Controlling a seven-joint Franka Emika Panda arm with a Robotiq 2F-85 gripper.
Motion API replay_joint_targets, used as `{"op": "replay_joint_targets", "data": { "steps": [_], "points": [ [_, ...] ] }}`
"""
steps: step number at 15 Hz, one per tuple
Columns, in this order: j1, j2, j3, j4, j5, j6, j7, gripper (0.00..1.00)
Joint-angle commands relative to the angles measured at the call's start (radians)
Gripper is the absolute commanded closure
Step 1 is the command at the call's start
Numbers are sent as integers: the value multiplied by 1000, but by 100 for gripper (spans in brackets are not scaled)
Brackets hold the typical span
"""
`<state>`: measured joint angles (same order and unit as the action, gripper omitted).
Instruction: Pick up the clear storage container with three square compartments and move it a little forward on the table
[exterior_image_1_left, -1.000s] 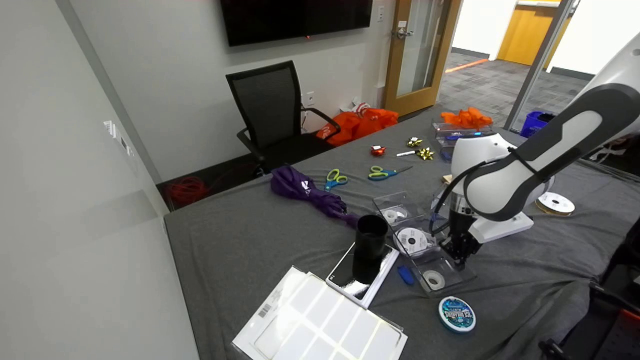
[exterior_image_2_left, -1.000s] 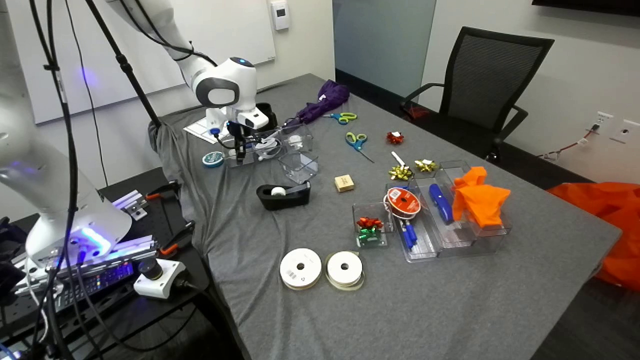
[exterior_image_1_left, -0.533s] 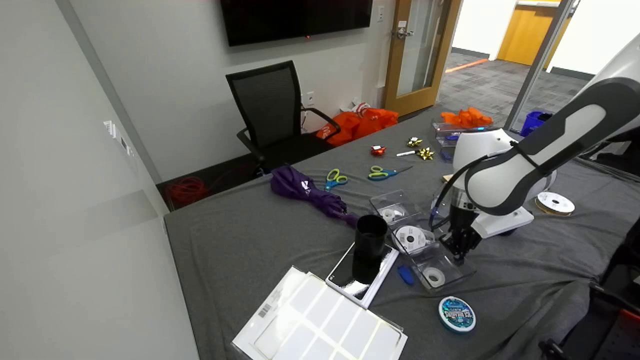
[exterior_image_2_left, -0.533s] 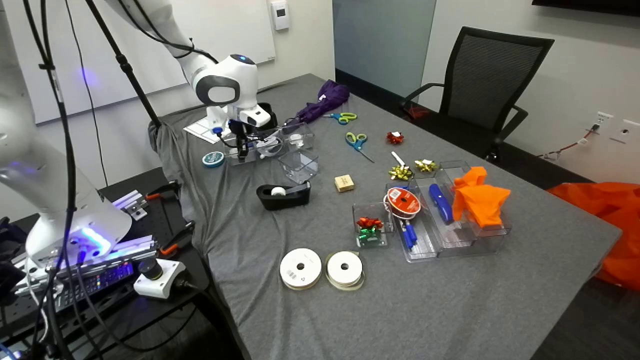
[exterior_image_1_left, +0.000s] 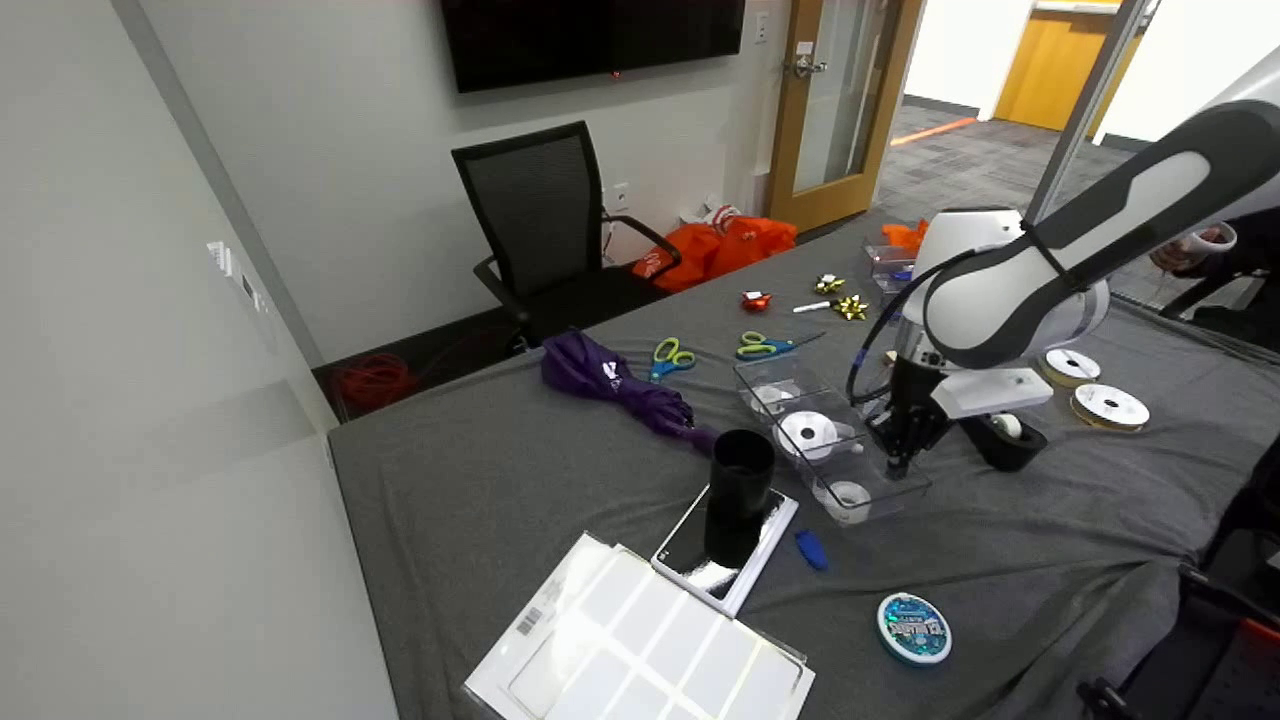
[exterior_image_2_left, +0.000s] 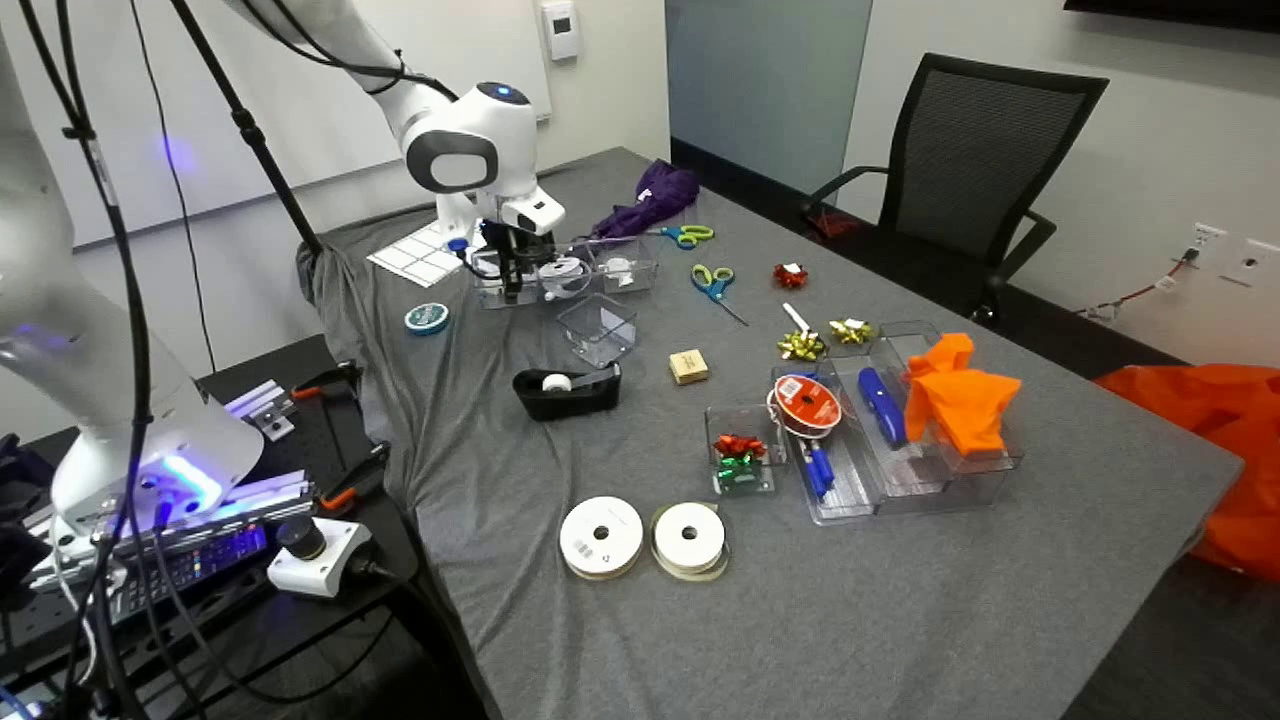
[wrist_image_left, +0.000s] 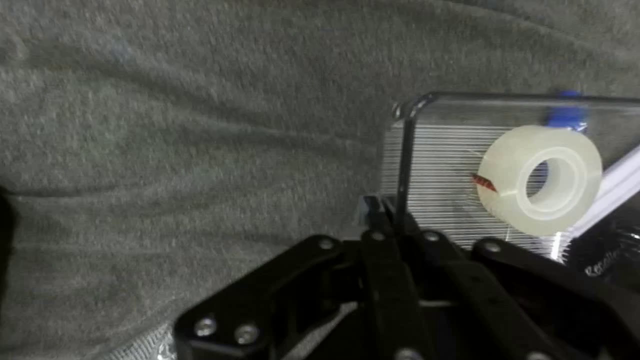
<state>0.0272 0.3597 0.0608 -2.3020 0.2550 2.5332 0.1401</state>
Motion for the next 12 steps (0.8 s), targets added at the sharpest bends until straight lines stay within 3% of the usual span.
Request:
{"op": "replay_joint_targets", "data": {
  "steps": [1, 7, 12],
  "points": [
    [-26, 5, -13, 73, 1, -51, -19, 99],
    [-19, 57, -68, 189, -146, -245, -42, 99],
    [-11, 47, -74, 214, -297, -268, -122, 99]
  ]
}}
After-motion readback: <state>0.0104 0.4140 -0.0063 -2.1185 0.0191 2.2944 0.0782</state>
